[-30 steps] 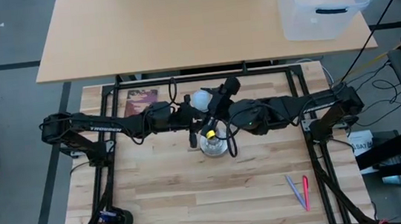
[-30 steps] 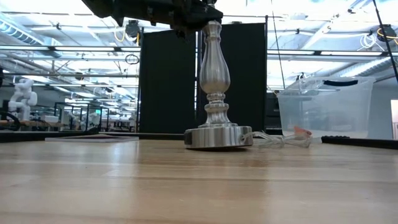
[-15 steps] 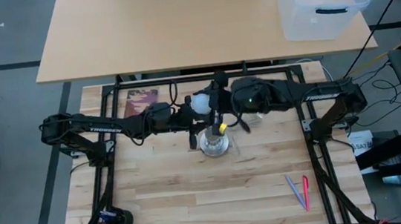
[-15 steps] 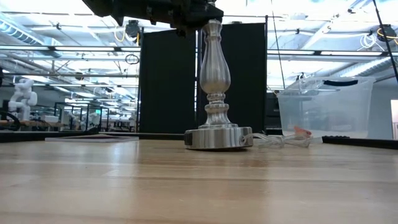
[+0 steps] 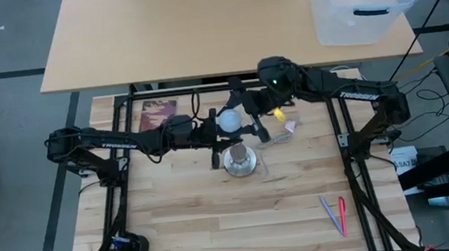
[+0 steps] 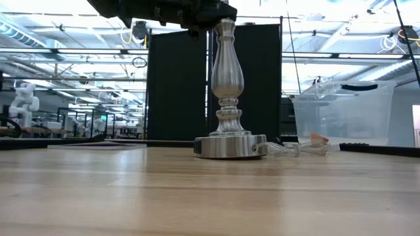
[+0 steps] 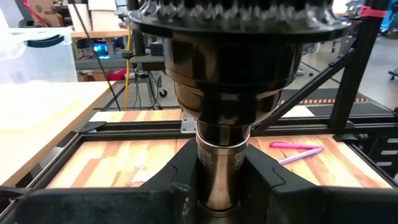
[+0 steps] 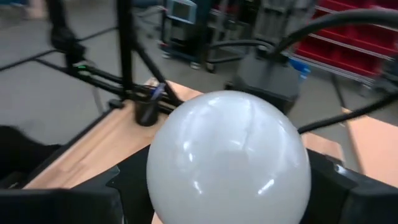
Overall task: Screw lightbulb
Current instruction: Remove the lightbulb from the lamp
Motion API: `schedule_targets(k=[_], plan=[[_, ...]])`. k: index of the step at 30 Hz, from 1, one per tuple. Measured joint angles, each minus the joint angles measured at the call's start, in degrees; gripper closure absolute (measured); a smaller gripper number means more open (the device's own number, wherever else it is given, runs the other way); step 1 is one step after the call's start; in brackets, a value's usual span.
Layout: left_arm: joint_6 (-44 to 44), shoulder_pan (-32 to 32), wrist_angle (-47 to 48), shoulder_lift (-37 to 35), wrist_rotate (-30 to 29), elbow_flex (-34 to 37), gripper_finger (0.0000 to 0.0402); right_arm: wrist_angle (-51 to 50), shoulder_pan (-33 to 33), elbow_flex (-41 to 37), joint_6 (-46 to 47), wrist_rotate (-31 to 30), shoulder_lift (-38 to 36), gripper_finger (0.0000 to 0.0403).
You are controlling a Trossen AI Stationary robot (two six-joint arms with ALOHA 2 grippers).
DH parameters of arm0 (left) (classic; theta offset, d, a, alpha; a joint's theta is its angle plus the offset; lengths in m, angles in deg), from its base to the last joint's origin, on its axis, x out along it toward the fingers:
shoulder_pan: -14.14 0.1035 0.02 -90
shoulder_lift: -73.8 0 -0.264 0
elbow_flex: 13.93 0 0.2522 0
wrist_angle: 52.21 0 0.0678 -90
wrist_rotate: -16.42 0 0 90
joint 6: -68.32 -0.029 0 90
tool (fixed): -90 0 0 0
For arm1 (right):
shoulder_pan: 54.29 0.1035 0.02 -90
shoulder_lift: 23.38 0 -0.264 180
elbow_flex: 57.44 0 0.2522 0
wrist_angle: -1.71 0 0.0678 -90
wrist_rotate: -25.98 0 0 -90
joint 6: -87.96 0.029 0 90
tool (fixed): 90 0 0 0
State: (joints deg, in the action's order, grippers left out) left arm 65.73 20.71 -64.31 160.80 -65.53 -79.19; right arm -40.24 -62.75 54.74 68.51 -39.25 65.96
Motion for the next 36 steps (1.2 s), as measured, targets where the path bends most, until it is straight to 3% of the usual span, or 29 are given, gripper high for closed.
schedule_targets(k=[6, 17, 31, 36], plan=[[-0.32, 0.22, -0.2, 0.03, 1.5, -0.03, 0.0329, 0.43, -4.09, -0.13, -2.36, 10.97, 0.17, 0.0131], [-0.97, 0.44, 0.03, 0.04, 2.99, -0.02, 0.0329, 2.22, -8.35, -0.42, -5.43, 21.93, 0.43, 0.0132], [-4.59, 0.73, -0.75, 0.04, 15.68, 0.13, 0.0329, 10.99, -5.83, -0.33, -5.02, 33.76, 4.53, 0.0128], [-4.59, 1.51, -0.5, 0.04, 19.36, 0.13, 0.0329, 13.64, -5.5, -0.31, -3.48, 34.79, 5.51, 0.0128]])
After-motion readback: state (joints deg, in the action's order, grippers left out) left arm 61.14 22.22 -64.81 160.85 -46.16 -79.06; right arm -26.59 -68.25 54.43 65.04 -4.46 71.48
